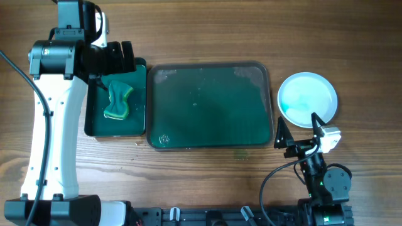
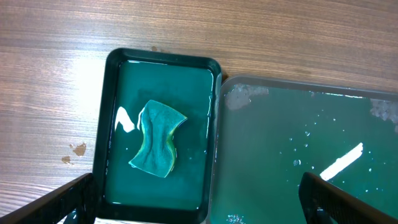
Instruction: Clean dirty plates on tray and stack at the side
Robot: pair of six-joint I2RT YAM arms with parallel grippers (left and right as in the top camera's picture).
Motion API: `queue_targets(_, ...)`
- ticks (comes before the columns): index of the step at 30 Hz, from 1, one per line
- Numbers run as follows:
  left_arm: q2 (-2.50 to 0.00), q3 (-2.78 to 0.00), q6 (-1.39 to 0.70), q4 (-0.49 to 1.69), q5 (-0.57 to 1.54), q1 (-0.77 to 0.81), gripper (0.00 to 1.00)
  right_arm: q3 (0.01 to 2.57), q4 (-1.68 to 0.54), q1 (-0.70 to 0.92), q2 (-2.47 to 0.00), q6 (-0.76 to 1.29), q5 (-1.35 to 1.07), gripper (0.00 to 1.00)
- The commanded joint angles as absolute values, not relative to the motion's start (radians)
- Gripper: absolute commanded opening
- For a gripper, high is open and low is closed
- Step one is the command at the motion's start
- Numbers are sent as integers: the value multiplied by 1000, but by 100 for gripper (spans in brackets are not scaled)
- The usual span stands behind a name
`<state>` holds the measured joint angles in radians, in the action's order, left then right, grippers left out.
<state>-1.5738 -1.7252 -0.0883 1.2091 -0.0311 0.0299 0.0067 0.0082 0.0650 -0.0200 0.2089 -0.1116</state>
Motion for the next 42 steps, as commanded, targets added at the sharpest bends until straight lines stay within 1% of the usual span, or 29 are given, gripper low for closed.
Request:
queue_targets(1,-1578,-1721,-98,1208,-23,29,100,5,10,70,-11,220,-128,100)
queue_targets(8,-1546,-1689,-98,1208,-23,31,100,5,10,70,-11,220,-128,100)
queue_targets(12,-1469,-1636,-97,1213,-24,31,100,5,10,70,-11,220,-128,100)
queue_targets(16,-1385,-1552,-84,1135,-38,31,100,5,10,70,-11,220,-128,100)
queue_targets(19,-1299,-1405,-83,973,-26,31,100,5,10,70,-11,220,-128,100)
queue_targets(24,-1091,-1018,-83,584,83,28,100,5,10,70,-11,220,-128,100)
queue_targets(25,-1024,-902,-83,479,101,28,100,5,10,70,-11,220,-128,100)
queue_targets(32,-686,-410,-83,53,108,28,100,5,10,70,-11,220,-128,100)
queue_targets(36,-516,-237,-83,-67,107,28,100,5,10,70,-11,220,-128,100)
queue_targets(42,-311,-109,-36,-76,105,28,100,5,10,70,-11,220,-128,100)
